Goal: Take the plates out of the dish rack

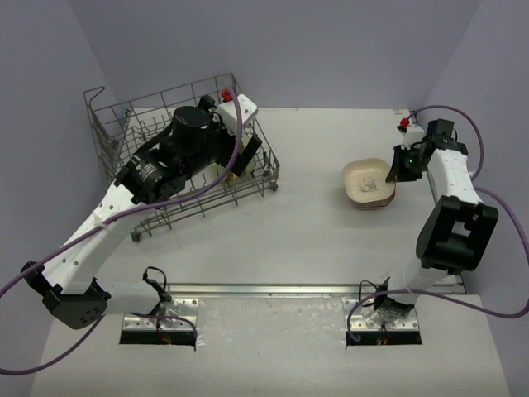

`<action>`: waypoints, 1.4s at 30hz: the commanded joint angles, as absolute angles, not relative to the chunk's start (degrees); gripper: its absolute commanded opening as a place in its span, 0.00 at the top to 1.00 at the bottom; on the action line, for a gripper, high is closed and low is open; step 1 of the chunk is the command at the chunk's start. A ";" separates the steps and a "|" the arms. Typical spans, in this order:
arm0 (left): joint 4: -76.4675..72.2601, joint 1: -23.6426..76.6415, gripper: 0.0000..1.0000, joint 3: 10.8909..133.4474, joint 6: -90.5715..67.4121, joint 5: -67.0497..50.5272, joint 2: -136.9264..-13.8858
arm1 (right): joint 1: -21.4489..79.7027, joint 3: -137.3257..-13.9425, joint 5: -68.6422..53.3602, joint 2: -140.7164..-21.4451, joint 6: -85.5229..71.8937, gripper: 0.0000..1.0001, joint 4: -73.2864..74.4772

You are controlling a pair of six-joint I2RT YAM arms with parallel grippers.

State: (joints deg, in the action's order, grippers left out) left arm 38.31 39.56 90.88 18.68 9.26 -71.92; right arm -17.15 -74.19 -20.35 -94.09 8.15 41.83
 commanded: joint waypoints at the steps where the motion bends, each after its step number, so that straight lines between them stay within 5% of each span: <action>1: 37.65 37.66 0.00 89.14 11.84 4.33 -69.81 | -18.89 -78.01 -20.20 -96.70 10.50 1.00 39.19; 17: 37.21 34.57 0.00 85.35 10.11 2.55 -69.38 | -19.69 -80.54 -16.64 -106.84 10.72 0.96 33.52; 27: 37.33 32.80 0.00 84.27 8.13 1.65 -69.74 | -19.60 -81.01 -17.27 -103.29 8.17 0.41 34.37; 35: 39.18 19.02 0.02 84.15 -2.10 -7.52 -73.40 | -19.29 -86.65 -19.23 -95.96 6.83 0.35 39.45; 42: 37.46 4.62 0.24 79.73 -12.07 -18.75 -79.57 | -16.55 -81.96 -19.22 -86.51 6.89 0.29 39.76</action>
